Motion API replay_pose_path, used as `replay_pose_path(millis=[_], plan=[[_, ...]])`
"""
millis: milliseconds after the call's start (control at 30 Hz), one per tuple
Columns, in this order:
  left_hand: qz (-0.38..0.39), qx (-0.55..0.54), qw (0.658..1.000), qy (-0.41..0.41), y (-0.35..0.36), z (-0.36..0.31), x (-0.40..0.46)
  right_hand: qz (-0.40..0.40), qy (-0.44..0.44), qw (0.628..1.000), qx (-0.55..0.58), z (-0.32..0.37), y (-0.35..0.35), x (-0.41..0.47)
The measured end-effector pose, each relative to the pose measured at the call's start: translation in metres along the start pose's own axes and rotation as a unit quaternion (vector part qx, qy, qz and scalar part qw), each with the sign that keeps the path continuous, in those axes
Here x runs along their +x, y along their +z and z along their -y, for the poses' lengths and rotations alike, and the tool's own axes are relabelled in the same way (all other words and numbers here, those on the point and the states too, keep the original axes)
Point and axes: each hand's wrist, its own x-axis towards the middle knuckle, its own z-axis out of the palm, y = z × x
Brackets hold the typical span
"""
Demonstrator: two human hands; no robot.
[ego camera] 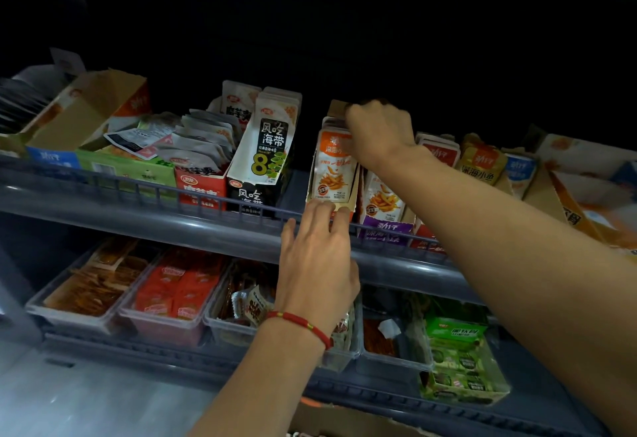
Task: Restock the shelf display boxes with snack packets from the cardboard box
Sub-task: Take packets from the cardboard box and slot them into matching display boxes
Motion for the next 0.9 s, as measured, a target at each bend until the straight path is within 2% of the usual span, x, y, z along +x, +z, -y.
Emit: replay_pose_path(millis=[200,333,433,500,600,700,800,900], plan=[[0.008,-0.006,1.0,0.001,0.001,0.002,0.0,-0.078,-0.032,0.993,0.077,-0.007,-0.016,-0.028],[-0.02,-0.012,1.0,0.018,-0.001,0.003,-0.01,-0.119,-0.043,0.978,0.167,-0.019,-0.027,-0.093],[-0.084,-0.003,0.995,0.059,0.002,0.002,-0.032,-0.054,-0.02,0.968,0.244,-0.026,-0.032,-0.166],[-0.078,-0.011,0.994,0.081,0.01,0.0,-0.054,0.035,0.008,0.958,0.283,-0.028,-0.024,-0.217],[0.02,-0.062,0.995,0.079,0.036,-0.006,-0.095,0.175,0.034,0.944,0.276,-0.025,0.023,-0.283],[0.188,-0.084,0.978,0.014,0.087,-0.005,-0.144,0.3,0.07,0.91,0.279,-0.014,0.083,-0.334],[0.329,-0.032,0.943,-0.051,0.144,0.005,-0.203,0.411,0.104,0.858,0.288,0.006,0.139,-0.388],[0.434,-0.018,0.886,-0.163,0.182,0.026,-0.268,0.507,0.158,0.783,0.324,0.035,0.188,-0.454]])
